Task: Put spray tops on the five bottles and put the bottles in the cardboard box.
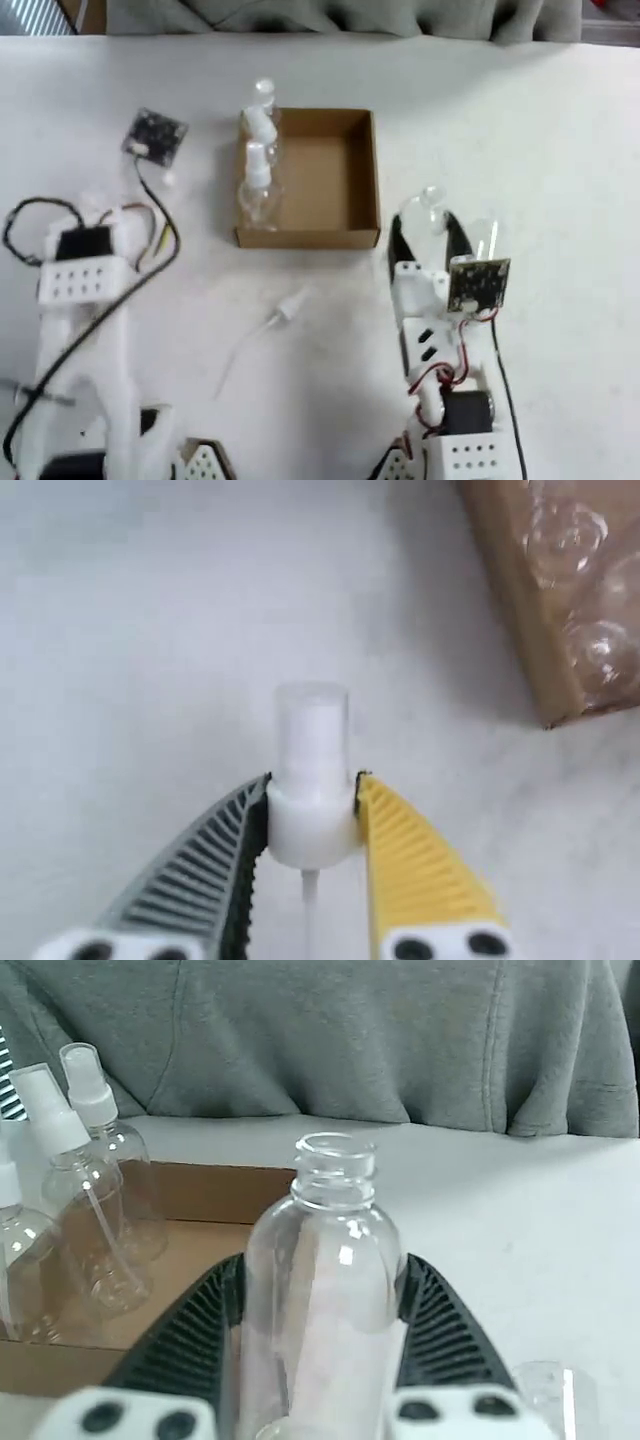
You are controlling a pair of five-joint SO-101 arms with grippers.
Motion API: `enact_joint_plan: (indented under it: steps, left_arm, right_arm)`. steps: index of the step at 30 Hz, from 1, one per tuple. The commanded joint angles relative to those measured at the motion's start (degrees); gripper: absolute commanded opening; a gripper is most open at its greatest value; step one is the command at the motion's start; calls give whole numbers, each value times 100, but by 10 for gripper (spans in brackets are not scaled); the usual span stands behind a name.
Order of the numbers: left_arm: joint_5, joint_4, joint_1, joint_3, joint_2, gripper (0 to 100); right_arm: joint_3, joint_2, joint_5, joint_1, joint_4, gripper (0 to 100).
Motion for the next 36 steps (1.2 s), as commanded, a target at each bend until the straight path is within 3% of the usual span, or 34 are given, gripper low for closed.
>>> enact_joint_plan:
  steps: [1,7,11,21,30,36]
  left_arm:
    - [448,316,541,-510,-1279,20]
    - [2532,-545,1710,-484,-2897,21]
    - [3358,-1213,2369,-519,-3002,21]
    - [3402,-2048,3152,-519,-2378,21]
    - [3411,-2910,3477,-484,-1903,21]
    - [3560,-3130,3495,-545,-1684,21]
  right_arm:
    - [18,-136,-62,-224,-92,16]
    - [26,-136,-62,-514,-13,16]
    - [-123,-136,-62,-752,462,16]
    - [-387,-154,-26,-1367,699,16]
    - [202,-136,-9,-1859,-936,16]
    - [193,-136,422,-1771,-884,16]
